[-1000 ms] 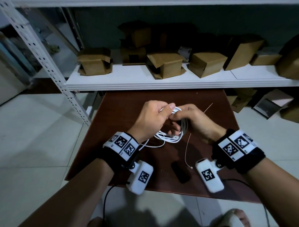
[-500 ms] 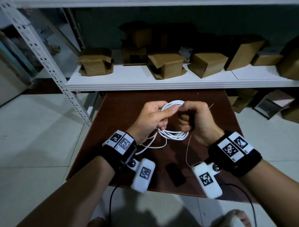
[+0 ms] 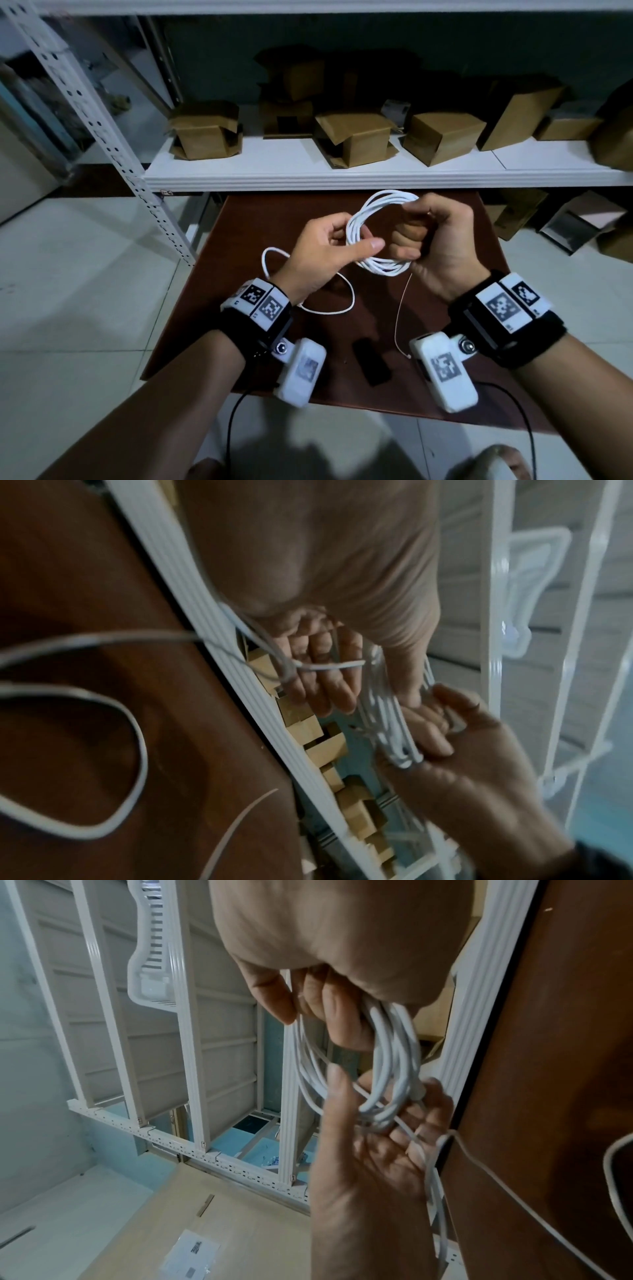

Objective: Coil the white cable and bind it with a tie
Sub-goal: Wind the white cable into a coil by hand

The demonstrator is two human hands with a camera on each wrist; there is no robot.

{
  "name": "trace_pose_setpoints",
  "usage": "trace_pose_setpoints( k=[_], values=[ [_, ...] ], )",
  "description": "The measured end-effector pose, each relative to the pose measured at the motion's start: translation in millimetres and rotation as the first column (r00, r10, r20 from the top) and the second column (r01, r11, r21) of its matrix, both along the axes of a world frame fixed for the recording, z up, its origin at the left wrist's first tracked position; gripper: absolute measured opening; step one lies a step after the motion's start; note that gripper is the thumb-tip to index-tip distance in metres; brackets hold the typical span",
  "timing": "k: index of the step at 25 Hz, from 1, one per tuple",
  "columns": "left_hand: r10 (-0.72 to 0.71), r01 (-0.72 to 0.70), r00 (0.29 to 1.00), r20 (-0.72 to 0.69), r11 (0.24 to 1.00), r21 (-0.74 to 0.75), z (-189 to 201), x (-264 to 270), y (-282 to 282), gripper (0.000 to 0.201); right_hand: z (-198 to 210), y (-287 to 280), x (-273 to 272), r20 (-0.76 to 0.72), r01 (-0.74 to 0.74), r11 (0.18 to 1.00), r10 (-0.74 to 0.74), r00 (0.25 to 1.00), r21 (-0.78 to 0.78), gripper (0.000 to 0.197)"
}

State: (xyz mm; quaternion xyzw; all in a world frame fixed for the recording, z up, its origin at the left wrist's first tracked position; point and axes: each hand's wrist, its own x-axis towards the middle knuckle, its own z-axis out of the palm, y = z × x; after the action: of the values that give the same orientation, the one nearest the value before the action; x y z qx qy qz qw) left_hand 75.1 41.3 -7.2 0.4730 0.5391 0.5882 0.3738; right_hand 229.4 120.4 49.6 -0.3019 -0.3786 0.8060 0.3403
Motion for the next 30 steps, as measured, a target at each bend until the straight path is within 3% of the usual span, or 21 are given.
trace_pose_setpoints(
  k=[2,4,6,10,13,18,22,24,27,30],
  values=[
    [-0.075,0.068,0.990,-0.120,0.996,-0.062,-5.8,-7.6,-0.1,0.022,3.5,5.4,4.0,-0.010,0.028,1.000,-0.028,1.000,0.007,0.041],
    [-0.150,0.124,0.962,-0.228,0.985,-0.123,-10.4,-15.9,-0.2,0.013,5.3,10.1,7.8,-0.025,0.061,0.998,-0.061,0.998,-0.013,0.042],
    [-0.158,0.101,0.916,-0.369,0.980,-0.170,-13.0,-24.0,-0.1,0.017,6.0,13.1,10.0,-0.024,0.098,0.995,-0.098,0.995,-0.029,0.042],
    [-0.199,-0.073,0.674,-0.712,0.940,-0.332,-20.9,-41.9,-0.7,0.022,8.6,17.0,15.1,-0.040,0.178,0.983,-0.180,0.983,-0.047,0.043],
    [-0.210,-0.195,0.567,-0.796,0.905,-0.378,-26.0,-54.5,-2.2,0.017,12.1,20.4,18.9,-0.061,0.255,0.965,-0.258,0.964,-0.054,0.042],
    [-0.094,-0.335,0.424,-0.901,0.908,-0.252,-20.1,-60.9,-0.8,0.014,15.3,29.3,22.9,-0.105,0.390,0.918,-0.395,0.913,-0.068,0.037],
    [-0.127,-0.464,0.307,-0.943,0.845,-0.265,-18.1,-63.1,-5.3,0.015,19.6,36.0,28.8,-0.124,0.465,0.881,-0.473,0.873,-0.083,0.038],
    [-0.186,-0.563,0.315,-0.930,0.753,-0.342,-20.3,-68.2,-7.6,0.028,20.9,38.1,32.5,-0.125,0.486,0.870,-0.493,0.861,-0.083,0.040],
    [-0.310,-0.643,0.392,-0.866,0.581,-0.499,-20.2,-77.0,-10.4,0.053,18.5,40.0,33.6,-0.114,0.508,0.858,-0.513,0.851,-0.074,0.040],
    [-0.327,-0.678,0.389,-0.861,0.531,-0.508,-20.3,-80.1,-10.8,0.053,13.7,41.5,30.9,-0.096,0.544,0.837,-0.547,0.831,-0.060,0.038]
  ],
)
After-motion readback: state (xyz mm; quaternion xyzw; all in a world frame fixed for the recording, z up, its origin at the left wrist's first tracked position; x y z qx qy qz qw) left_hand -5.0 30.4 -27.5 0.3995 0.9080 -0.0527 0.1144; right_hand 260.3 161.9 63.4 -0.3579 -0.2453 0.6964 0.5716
